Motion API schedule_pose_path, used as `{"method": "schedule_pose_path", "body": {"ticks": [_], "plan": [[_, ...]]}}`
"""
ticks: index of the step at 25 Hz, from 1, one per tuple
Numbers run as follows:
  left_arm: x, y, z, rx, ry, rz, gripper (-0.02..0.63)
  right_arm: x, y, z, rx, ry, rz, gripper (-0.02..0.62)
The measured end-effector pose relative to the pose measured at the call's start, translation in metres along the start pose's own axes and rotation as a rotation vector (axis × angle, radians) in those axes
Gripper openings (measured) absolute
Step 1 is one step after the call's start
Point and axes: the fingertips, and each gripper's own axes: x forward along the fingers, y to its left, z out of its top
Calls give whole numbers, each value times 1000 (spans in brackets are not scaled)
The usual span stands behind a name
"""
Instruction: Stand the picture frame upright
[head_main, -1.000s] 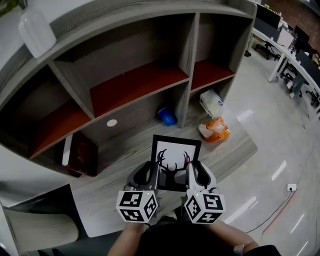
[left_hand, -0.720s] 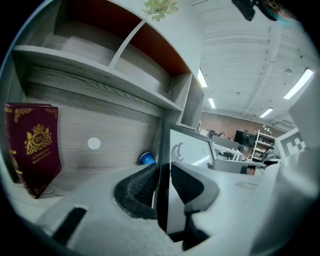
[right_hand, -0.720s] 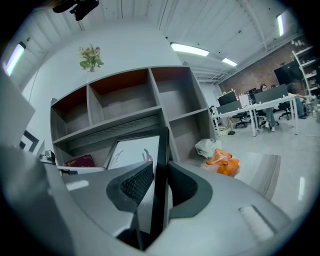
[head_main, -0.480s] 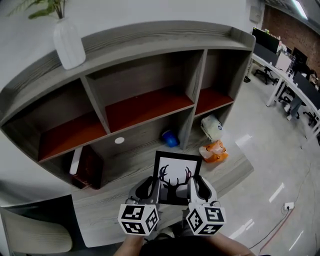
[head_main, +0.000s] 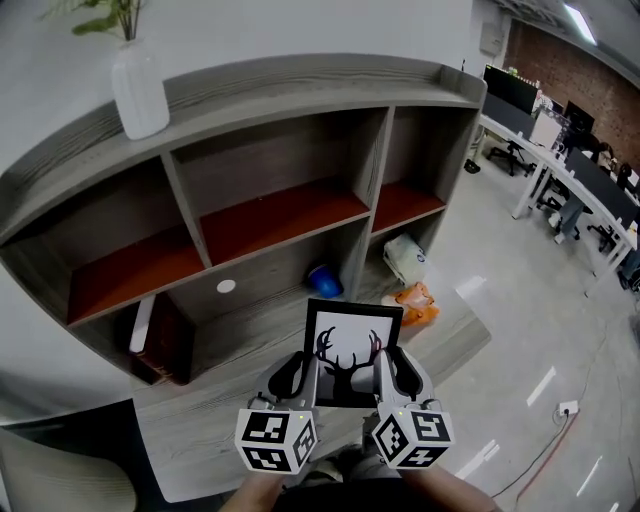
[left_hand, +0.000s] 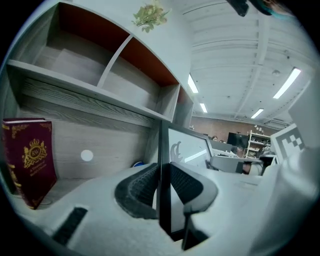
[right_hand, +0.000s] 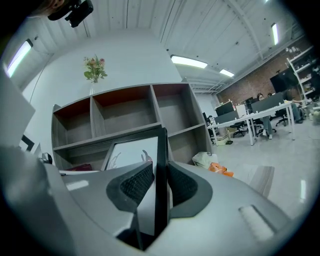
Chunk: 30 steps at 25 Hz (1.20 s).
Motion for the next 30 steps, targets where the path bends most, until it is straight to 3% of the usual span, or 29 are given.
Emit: {"method": "schedule_pose_path", "body": {"ticks": [8, 30], "plan": [[17, -20, 9, 20, -14, -31, 71, 3, -22, 18, 8, -48, -11, 83], [128, -98, 34, 33, -50, 8, 71, 47, -140, 77, 22, -65, 27, 83]]}}
